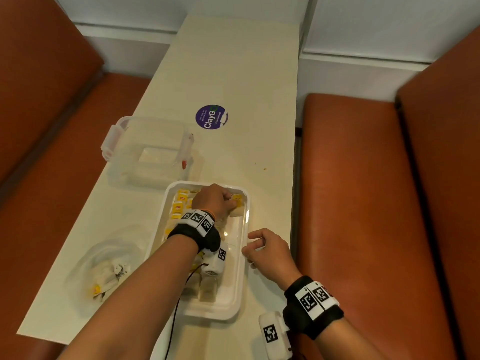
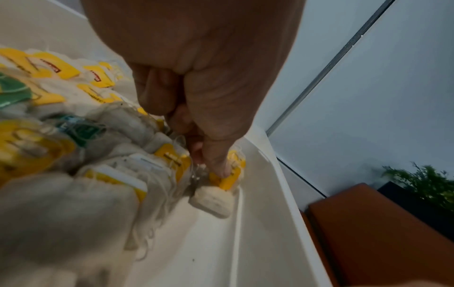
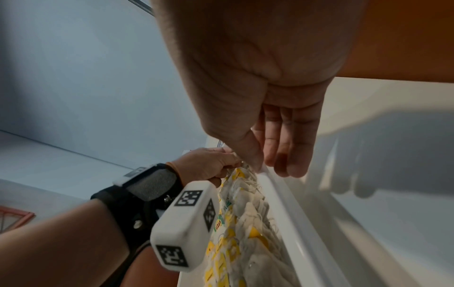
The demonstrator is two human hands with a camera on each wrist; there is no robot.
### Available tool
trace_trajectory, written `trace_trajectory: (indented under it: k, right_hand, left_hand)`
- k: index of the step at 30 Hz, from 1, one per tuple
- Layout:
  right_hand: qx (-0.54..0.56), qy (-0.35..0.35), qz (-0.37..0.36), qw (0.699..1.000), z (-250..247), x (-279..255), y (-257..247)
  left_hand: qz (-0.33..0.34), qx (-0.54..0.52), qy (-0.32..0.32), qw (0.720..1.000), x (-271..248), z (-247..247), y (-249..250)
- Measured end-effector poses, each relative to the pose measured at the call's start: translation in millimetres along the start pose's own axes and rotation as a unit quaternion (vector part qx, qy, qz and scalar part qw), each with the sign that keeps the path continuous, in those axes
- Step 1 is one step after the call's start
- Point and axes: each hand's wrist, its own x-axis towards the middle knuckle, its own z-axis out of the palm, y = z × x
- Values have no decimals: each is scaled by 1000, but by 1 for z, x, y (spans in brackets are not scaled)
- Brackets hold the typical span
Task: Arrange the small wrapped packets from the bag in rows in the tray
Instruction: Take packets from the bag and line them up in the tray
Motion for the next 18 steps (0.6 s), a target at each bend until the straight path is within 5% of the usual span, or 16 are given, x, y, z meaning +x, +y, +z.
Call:
trace_trajectory:
  k: [9, 18]
  right_hand:
    - [-12, -8, -1, 1000, -1, 1, 0]
    - [-42, 1, -9, 999, -2, 4, 0]
  left_hand:
    - [4, 38, 72, 997, -2, 5, 3]
    - [-26, -66, 122, 990, -24, -5, 1]
